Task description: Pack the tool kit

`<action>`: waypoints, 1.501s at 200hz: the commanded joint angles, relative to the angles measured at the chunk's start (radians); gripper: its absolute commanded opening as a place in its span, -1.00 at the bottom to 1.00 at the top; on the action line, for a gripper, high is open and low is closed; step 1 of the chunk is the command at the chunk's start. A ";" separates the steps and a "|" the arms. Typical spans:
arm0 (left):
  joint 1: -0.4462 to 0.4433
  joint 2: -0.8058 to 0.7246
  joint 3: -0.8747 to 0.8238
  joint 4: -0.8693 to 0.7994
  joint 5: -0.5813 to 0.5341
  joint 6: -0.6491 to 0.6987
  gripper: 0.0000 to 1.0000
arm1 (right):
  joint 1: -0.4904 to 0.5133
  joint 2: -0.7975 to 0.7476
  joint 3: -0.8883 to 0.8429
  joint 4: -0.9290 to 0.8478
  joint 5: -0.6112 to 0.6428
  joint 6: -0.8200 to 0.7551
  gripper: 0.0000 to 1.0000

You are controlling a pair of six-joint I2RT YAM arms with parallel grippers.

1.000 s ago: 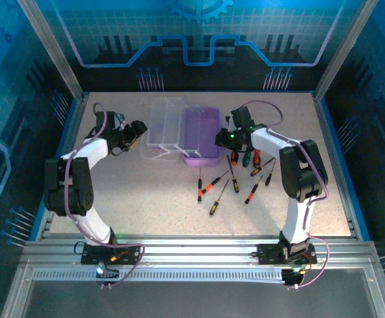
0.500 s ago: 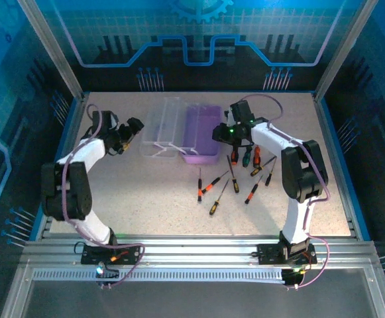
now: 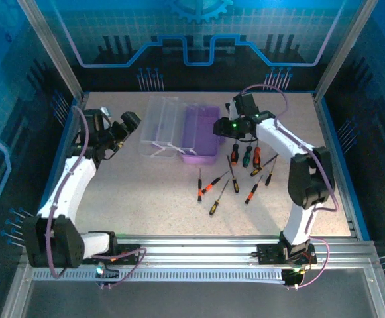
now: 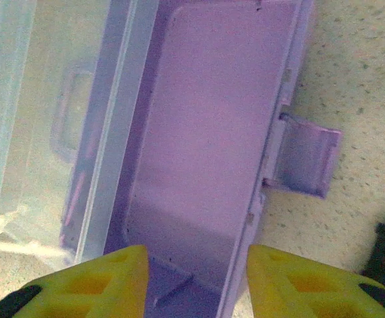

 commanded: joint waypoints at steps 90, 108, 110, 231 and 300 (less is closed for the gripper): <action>-0.161 -0.006 -0.007 0.260 0.094 -0.124 0.99 | -0.006 -0.291 -0.259 -0.209 0.395 -0.012 0.04; -0.180 0.033 -0.050 0.334 0.137 -0.168 0.98 | -0.021 -0.275 -0.267 -0.215 0.429 -0.018 -0.17; -0.183 0.038 -0.050 0.339 0.147 -0.170 0.99 | -0.025 -0.270 -0.269 -0.212 0.430 -0.019 -0.19; -0.385 0.120 -0.014 0.423 0.370 -0.126 0.98 | -0.107 0.100 -0.048 -0.270 0.354 -0.061 -0.27; -0.396 0.160 -0.022 0.466 0.397 -0.146 0.98 | -0.110 0.153 -0.067 -0.246 0.325 -0.026 -0.23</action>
